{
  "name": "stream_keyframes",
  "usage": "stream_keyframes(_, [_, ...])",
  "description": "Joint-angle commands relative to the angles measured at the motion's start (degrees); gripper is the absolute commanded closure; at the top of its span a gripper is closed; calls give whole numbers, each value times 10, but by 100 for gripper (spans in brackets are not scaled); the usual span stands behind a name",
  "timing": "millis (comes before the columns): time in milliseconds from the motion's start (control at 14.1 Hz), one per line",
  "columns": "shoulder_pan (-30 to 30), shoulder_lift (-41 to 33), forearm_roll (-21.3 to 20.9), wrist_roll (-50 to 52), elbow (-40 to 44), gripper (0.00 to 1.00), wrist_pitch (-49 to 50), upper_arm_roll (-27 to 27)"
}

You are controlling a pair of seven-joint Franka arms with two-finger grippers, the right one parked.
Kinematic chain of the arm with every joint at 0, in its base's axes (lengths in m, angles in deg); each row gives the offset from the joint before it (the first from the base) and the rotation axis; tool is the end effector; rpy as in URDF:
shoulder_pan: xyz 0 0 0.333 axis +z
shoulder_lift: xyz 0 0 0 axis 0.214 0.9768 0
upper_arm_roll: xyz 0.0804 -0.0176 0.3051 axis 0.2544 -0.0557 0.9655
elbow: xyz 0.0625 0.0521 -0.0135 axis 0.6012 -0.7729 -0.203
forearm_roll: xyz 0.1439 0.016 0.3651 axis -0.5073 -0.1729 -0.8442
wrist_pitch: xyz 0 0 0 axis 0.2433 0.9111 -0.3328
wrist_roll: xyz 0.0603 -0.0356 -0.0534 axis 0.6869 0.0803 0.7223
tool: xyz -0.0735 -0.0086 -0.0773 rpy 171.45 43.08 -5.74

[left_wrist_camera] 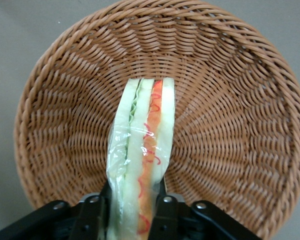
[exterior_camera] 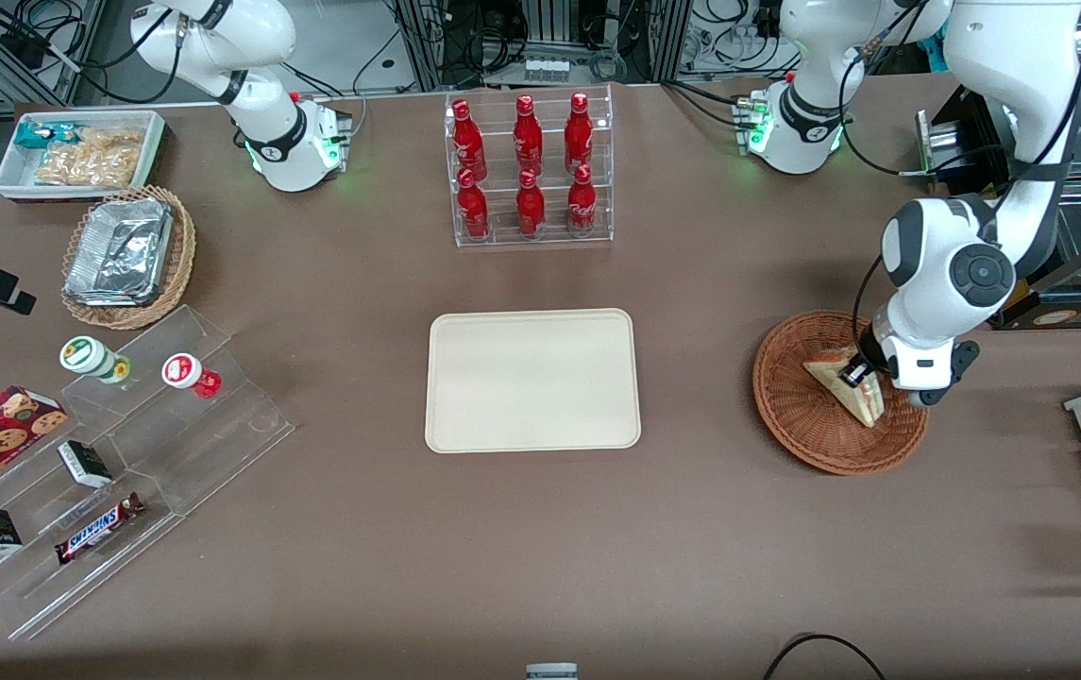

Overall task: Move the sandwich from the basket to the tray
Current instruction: 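Lift the sandwich with the left gripper and carry it over the cream tray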

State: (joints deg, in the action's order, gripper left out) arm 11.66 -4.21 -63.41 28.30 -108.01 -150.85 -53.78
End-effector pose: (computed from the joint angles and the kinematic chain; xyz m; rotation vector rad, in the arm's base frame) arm 0.5344 -0.0301 0.2774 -2.8885 -1.1300 0.0433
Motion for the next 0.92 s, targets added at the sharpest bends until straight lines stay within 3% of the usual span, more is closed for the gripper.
stream_keyframes(0, [-9,-25,-1,0,54,92,101,-26])
stream_keyframes(354, [-25,23,-7,-184,172,97,195,-116])
stream_keyframes(848, [-199,180,-8,-51,351,100,208,-119])
